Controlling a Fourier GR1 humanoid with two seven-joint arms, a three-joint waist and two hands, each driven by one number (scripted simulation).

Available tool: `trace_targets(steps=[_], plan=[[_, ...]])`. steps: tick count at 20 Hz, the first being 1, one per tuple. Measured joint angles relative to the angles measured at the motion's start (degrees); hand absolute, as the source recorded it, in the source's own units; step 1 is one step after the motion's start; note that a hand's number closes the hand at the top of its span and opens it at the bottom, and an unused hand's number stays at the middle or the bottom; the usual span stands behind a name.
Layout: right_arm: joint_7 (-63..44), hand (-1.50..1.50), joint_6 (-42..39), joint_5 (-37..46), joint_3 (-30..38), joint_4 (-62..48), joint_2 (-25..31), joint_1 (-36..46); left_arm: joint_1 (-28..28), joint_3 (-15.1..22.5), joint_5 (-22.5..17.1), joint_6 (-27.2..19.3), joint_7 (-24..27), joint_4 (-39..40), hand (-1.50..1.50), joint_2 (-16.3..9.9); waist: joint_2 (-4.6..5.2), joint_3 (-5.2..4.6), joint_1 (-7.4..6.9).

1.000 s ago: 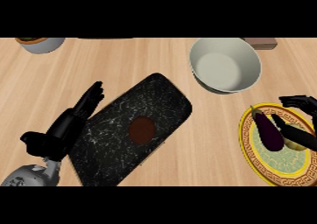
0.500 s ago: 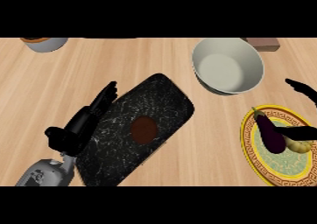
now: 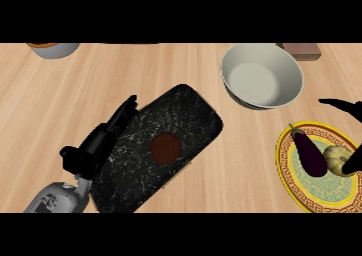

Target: Pick the eggplant from the plate and place it in the bowl

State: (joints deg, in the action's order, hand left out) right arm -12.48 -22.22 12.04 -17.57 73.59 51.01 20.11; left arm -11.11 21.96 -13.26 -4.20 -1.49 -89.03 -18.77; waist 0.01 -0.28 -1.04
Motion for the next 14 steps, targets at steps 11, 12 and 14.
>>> trace_targets(steps=[11, 12, 14], plan=[[-21.69, -1.50, -16.47, -3.65, -0.38, 2.18, -7.77, 7.76, 0.67, -2.30, 1.49, 1.35, -1.80, -1.59, 0.00, 1.55, -0.03, 0.21, 0.62], [-22.33, -1.50, -17.01, -3.02, -0.05, 2.05, -8.59, 7.87, 1.51, -2.24, 1.97, 1.56, -1.23, -1.59, 0.00, 2.02, -0.02, 0.24, 0.66], [-22.95, -1.50, -16.74, -0.99, 0.33, 2.77, -10.60, 7.04, 1.70, -2.86, 2.76, 2.20, -0.82, -0.94, 0.00, 2.76, -0.03, 0.24, 0.78]])
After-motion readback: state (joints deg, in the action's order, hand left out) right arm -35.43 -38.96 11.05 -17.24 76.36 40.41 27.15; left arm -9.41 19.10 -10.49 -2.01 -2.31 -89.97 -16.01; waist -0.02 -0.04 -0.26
